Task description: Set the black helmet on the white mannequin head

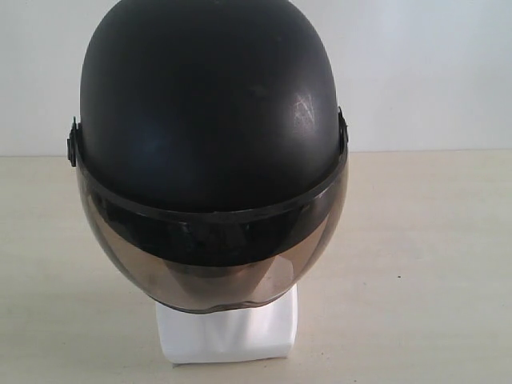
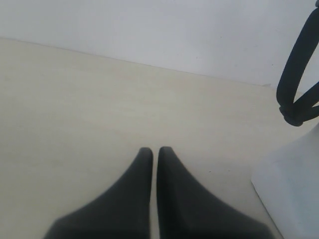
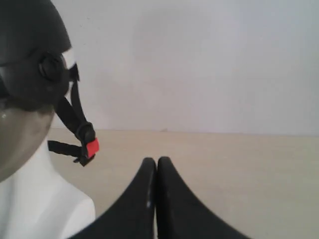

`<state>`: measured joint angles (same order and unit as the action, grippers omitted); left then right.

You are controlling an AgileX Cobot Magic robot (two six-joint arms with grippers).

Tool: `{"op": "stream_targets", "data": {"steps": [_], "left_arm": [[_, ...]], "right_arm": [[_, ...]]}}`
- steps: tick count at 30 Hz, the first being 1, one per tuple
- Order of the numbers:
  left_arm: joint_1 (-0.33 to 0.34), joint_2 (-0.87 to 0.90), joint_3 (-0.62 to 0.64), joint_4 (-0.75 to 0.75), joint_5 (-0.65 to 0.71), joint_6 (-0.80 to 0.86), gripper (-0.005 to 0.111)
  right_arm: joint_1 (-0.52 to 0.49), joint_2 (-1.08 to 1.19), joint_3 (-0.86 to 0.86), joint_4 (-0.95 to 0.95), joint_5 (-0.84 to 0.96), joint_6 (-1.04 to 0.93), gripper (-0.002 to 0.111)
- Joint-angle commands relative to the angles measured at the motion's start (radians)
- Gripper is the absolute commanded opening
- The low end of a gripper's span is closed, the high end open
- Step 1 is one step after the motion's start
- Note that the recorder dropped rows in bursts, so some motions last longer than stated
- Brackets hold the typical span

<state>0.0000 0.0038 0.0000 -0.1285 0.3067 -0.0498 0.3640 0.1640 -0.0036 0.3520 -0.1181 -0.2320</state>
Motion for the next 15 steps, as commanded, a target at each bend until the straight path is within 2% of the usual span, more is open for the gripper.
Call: {"op": "stream_targets", "data": {"steps": [1,7,15], "left_arm": [[-0.006,-0.004,0.000,0.006,-0.001,-0.009,0.004],[-0.006,-0.004,0.000,0.006,-0.001,-0.009,0.004],[-0.006,-0.004,0.000,0.006,-0.001,-0.009,0.004]], "right_arm": [[-0.111,-0.003,0.004,0.006,0.056,0.014,0.000],[-0.249,-0.003,0.004,0.017,0.150,0.027,0.000],[-0.277,-0.003,0.004,0.004,0.288,0.014,0.000]]}}
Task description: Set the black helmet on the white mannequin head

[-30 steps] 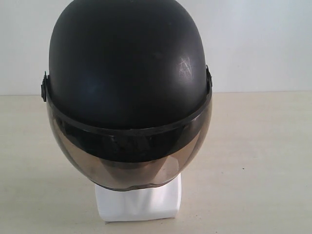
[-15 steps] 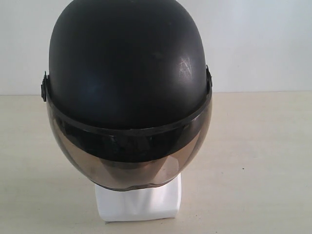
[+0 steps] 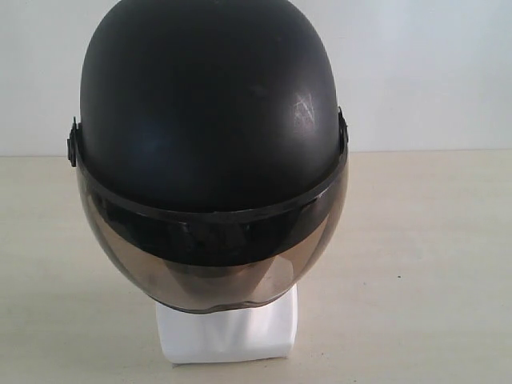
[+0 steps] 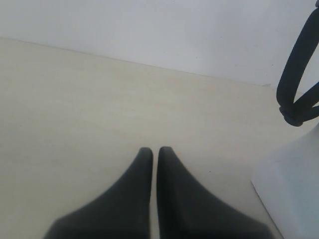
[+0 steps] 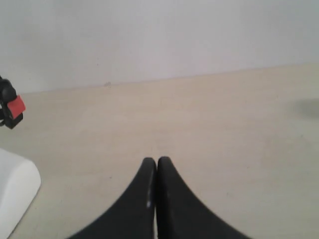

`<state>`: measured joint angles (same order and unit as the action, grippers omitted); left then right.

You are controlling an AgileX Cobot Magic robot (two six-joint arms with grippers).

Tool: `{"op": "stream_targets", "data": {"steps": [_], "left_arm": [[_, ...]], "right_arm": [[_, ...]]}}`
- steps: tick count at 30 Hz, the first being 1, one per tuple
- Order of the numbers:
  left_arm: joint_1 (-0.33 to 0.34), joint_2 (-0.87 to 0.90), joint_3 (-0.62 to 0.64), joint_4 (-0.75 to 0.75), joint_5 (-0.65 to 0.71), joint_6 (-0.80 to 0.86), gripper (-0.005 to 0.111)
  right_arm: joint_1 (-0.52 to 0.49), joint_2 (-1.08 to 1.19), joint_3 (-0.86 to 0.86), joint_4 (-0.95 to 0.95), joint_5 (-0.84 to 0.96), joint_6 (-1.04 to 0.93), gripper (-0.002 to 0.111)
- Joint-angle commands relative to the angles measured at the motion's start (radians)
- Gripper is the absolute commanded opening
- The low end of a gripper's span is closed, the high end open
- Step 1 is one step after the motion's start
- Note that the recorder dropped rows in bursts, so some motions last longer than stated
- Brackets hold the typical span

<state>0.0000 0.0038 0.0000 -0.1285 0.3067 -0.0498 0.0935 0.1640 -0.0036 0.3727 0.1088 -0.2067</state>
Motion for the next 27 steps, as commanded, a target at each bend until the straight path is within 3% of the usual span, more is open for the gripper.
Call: {"op": "stream_targets", "data": {"steps": [1,10,13,19,27], "left_arm": [[-0.006,-0.004,0.000,0.006,-0.001,-0.009,0.004],[-0.006,-0.004,0.000,0.006,-0.001,-0.009,0.004],[-0.006,-0.004,0.000,0.006,-0.001,-0.009,0.004],[-0.006,-0.004,0.000,0.006,-0.001,-0.009,0.004],[-0.006,-0.004,0.000,0.006,-0.001,-0.009,0.004]], "right_arm": [[-0.006,-0.003,0.004,-0.016,0.069,-0.012,0.000],[-0.004,-0.003,0.004,-0.016,0.082,-0.012,0.000],[-0.004,-0.067,0.004,-0.125,0.123,0.024,0.000],[-0.004,-0.154,0.004,-0.455,0.155,0.350,0.000],[-0.004,-0.154,0.004,-0.457,0.217,0.327,0.000]]}}
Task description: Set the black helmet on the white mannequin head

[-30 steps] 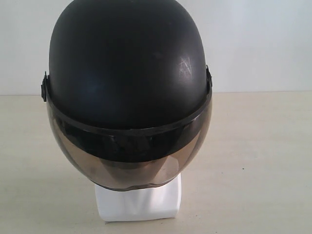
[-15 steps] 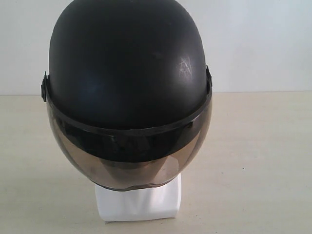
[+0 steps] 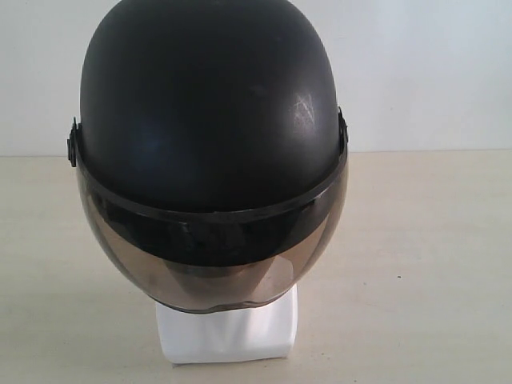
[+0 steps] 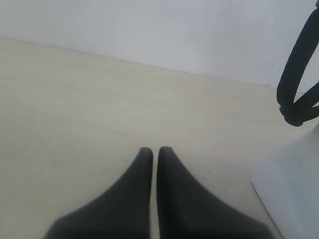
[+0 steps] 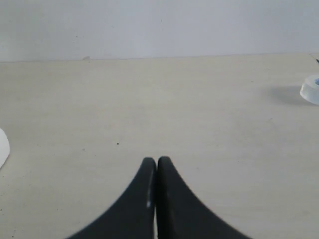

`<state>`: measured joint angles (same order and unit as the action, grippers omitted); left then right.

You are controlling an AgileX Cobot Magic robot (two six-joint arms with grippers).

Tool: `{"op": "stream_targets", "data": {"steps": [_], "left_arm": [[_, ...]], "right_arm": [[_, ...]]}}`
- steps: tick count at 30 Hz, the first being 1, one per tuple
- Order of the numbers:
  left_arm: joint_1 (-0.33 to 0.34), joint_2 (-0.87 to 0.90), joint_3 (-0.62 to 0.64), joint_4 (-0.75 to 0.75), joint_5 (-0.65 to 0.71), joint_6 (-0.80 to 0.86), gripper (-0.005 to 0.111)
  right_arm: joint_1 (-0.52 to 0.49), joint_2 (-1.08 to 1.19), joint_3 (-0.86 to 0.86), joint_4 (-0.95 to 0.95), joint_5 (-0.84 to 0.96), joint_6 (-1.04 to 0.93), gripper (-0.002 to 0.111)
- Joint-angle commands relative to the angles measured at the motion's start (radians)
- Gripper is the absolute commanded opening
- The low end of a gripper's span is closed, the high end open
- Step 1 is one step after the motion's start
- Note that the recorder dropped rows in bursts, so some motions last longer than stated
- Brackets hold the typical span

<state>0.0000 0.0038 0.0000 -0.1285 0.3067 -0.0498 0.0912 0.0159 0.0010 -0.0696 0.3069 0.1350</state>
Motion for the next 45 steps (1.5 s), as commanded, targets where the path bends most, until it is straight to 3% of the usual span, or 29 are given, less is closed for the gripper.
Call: {"op": "stream_targets", "data": {"steps": [1,45], "left_arm": [[-0.006,-0.004,0.000,0.006,-0.001,-0.009,0.004],[-0.006,-0.004,0.000,0.006,-0.001,-0.009,0.004]], "right_arm": [[-0.002,-0.006,-0.001,-0.015,0.019,-0.022,0.000],[-0.002,-0.006,-0.001,-0.008,0.017,-0.032,0.000]]}}
